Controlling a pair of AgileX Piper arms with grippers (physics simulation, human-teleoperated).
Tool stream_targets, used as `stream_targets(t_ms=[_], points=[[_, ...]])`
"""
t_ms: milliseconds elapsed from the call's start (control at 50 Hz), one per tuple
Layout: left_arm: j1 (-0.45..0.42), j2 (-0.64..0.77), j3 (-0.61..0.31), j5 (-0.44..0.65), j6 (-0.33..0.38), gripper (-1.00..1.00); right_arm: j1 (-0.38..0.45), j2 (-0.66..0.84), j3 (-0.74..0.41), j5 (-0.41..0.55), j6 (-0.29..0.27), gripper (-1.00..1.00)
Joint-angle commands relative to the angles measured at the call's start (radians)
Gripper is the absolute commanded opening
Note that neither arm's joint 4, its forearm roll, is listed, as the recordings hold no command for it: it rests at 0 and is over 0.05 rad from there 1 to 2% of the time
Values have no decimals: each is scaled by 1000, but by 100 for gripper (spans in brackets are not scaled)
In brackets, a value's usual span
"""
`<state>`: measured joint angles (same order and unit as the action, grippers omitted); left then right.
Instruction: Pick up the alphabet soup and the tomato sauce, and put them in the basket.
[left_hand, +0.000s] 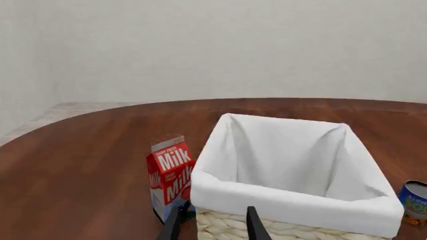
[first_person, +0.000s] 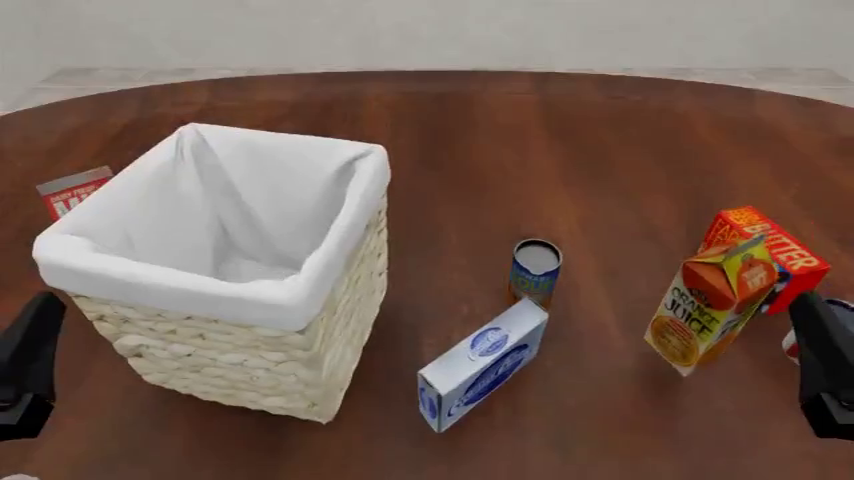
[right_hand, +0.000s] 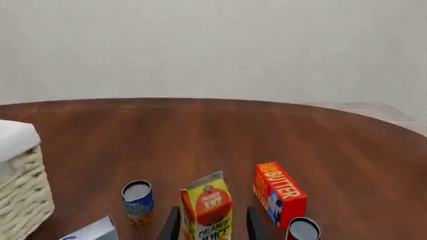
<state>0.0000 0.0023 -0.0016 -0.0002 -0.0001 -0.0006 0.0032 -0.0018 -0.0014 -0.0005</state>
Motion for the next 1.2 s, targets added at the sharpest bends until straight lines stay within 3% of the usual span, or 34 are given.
stream_targets(t_ms=[20, 680, 1200], points=[[1, 0, -2, 2, 0, 100, 1, 1, -3, 0, 0, 100], [7, 0, -3, -5, -5, 100, 4, 1, -39, 21, -8, 100], [6, -2, -3, -11, -6, 100, 18, -3, -280, 245, 12, 100]])
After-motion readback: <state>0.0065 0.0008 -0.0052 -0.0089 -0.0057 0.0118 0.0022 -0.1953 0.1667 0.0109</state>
